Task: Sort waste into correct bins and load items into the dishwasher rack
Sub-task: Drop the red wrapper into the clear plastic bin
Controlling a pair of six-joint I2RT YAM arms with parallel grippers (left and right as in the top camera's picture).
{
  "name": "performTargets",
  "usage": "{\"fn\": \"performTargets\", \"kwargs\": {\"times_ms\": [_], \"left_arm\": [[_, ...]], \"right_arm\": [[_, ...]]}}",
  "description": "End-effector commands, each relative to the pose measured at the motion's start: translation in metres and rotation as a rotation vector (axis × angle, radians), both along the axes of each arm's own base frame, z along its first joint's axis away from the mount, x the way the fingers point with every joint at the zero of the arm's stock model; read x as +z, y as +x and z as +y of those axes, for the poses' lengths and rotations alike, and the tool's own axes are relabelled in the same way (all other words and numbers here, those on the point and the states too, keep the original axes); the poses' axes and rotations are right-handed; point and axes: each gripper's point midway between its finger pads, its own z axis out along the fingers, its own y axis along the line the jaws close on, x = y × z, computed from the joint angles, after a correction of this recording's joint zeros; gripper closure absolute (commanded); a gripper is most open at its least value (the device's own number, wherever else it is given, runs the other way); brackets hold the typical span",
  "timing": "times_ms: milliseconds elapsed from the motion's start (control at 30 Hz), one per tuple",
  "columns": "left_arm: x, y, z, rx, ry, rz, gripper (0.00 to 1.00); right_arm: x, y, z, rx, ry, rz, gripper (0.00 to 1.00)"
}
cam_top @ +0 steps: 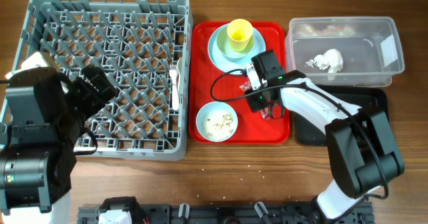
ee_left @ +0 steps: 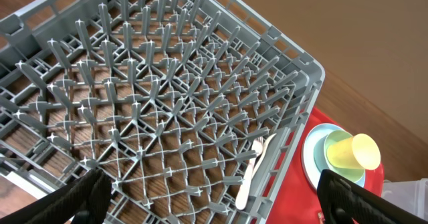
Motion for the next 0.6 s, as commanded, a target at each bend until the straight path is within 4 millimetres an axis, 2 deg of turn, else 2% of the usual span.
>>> {"fn": "performTargets", "kwargs": {"times_ms": [0, 100, 133, 167, 200, 267, 300, 433, 500, 567], "left_arm": [[0.002, 0.000, 0.002, 0.016, -0.009, -0.010, 0.00], [0.002, 0.000, 0.002, 0.016, -0.009, -0.010, 0.00], [0.002, 0.000, 0.002, 0.016, -0.009, -0.010, 0.00], [0.002, 0.000, 0.002, 0.016, -0.009, -0.010, 0.00], [0.002, 0.000, 0.002, 0.016, -0.009, -0.010, 0.00], [0.002, 0.000, 0.002, 0.016, -0.010, -0.010, 0.00], [0.002, 0.000, 0.002, 0.016, -0.009, -0.010, 0.00], [0.002, 0.000, 0.002, 0.016, -0.009, -0.010, 0.00], [0.002, 0.000, 0.002, 0.016, -0.010, -0.010, 0.00], [0.002, 0.000, 0.002, 0.016, -0.010, -0.011, 0.00]], "right_arm": [[0.035, 0.000, 0.017, -0.006, 0.106, -0.002, 0.96], [0.103, 0.012, 0.018, -0.013, 0.154, -0.153, 0.96], [0.134, 0.020, 0.008, -0.070, 0.151, -0.252, 0.96], [0.157, 0.027, -0.008, -0.143, 0.129, -0.335, 0.96], [0.175, 0.033, -0.032, -0.236, 0.076, -0.414, 0.96], [0.191, 0.043, -0.079, -0.412, -0.030, -0.508, 0.96], [0.192, 0.049, -0.093, -0.454, -0.060, -0.525, 0.96], [0.179, 0.094, -0.160, -0.663, -0.078, -0.594, 0.96], [0.157, 0.108, -0.192, -0.777, -0.051, -0.575, 0.96], [0.129, 0.117, -0.209, -0.804, -0.019, -0.519, 0.96]]}}
